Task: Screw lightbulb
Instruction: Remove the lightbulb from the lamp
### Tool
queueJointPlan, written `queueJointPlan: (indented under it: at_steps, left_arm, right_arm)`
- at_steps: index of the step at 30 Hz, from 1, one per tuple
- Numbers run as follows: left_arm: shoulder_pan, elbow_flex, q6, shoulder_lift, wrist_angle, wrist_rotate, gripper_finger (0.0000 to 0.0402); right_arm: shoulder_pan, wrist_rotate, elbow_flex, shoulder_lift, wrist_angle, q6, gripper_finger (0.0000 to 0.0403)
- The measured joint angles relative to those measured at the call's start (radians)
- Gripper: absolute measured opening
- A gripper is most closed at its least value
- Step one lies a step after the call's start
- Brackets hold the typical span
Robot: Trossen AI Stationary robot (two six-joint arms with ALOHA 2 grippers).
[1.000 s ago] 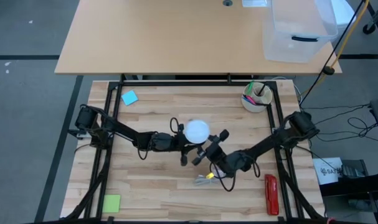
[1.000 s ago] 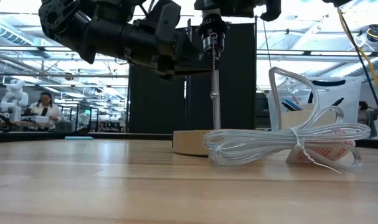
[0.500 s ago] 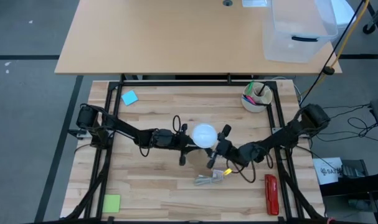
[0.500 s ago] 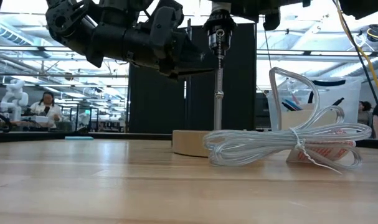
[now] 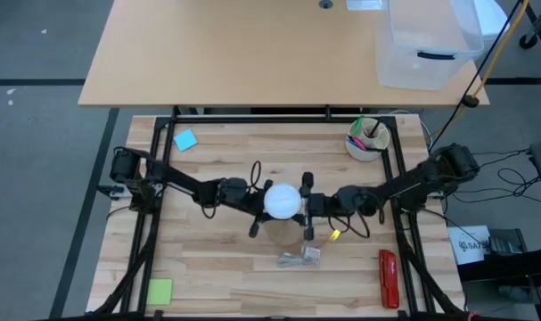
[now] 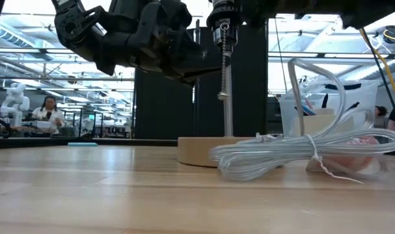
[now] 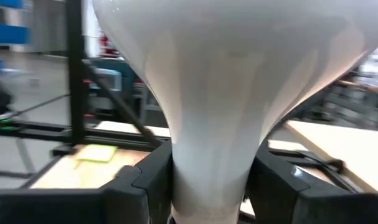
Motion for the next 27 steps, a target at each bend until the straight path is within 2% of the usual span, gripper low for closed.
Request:
queueJointPlan:
  at_steps: [8,15,18,27]
  left_arm:
    - [0.033,0.001,0.016,0.001,0.006,0.122,0.0048]
    - [0.041,0.000,0.044,0.001,0.007,0.180,0.0048]
    - [0.040,0.001,0.044,0.001,0.003,0.193,0.0048]
    - [0.039,0.001,0.037,0.000,0.005,0.216,0.0048]
  right_arm:
    - [-0.102,-0.319,0.000,0.000,0.006,0.009,0.0163]
    - [-0.168,-0.564,0.000,0.002,0.025,0.020,0.0164]
    - [-0.192,-0.632,0.008,0.003,0.021,0.038,0.0164]
    - [-0.217,-0.746,0.036,0.005,0.005,0.056,0.0164]
